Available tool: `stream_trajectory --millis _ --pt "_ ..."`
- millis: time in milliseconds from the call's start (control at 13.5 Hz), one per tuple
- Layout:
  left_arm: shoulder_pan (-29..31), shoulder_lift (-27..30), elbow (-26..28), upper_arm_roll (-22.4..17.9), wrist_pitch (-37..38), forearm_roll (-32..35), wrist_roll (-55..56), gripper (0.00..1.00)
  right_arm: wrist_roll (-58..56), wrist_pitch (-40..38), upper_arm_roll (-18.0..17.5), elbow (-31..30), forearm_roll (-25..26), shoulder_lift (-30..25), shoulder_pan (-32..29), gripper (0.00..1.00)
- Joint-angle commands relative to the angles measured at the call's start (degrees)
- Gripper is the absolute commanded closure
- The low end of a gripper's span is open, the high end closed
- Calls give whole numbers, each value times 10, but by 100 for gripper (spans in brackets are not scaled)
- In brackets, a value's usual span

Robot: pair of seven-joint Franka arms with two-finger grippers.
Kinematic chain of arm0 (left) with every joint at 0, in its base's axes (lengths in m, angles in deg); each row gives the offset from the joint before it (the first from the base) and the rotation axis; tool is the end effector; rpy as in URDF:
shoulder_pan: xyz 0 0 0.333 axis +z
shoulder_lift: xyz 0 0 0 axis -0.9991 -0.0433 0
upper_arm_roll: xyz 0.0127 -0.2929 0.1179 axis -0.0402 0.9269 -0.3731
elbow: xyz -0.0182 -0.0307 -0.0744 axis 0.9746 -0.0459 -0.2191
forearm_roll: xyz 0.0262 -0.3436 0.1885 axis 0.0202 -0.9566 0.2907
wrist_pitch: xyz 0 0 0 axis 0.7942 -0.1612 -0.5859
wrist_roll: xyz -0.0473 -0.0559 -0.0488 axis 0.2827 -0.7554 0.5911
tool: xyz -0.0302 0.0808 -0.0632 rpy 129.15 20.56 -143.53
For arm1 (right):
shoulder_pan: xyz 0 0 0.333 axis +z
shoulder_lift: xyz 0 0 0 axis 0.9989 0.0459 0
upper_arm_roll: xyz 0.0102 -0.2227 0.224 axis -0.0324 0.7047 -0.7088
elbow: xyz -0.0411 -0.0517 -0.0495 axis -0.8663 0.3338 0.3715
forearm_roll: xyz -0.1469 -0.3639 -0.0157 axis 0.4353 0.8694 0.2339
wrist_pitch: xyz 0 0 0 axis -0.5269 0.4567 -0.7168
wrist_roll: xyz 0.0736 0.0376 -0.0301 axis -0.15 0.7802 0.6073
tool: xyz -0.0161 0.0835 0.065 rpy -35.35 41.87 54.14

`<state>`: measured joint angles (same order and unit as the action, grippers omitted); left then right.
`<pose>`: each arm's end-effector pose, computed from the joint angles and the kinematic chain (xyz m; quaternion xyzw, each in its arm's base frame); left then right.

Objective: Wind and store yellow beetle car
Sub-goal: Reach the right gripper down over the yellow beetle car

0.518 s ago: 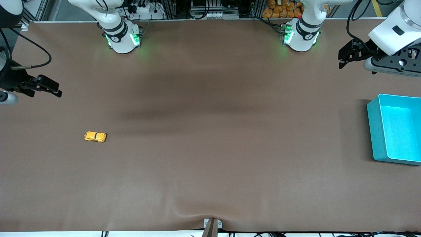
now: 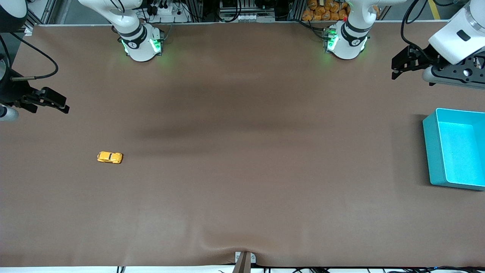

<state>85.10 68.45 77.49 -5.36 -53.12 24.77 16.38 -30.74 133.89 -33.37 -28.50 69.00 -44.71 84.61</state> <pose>0.5224 -0.0986 0.6709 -0.9942 0.1037 0.0289 0.0050 0.5588 -0.0096 0.6039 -0.9998 0.0183 0.0008 0.0084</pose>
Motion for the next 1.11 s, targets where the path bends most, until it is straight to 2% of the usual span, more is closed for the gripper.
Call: stream_trajectory --millis 0,296,518,1036 --pt "5 -3 -9 -1 1 -16 -6 0 6 3 -2 0 9 -5 0 0" --pt "4 -5 -9 -2 0 -42 2 0 4 10 9 7 10 -3 -2 0" --pt "-1 -11 -8 1 -1 -36 2 0 4 16 10 7 9 -2 -5 0" --pt "5 -9 -7 1 -1 -36 -1 0 -21 30 7 30 4 41 22 0"
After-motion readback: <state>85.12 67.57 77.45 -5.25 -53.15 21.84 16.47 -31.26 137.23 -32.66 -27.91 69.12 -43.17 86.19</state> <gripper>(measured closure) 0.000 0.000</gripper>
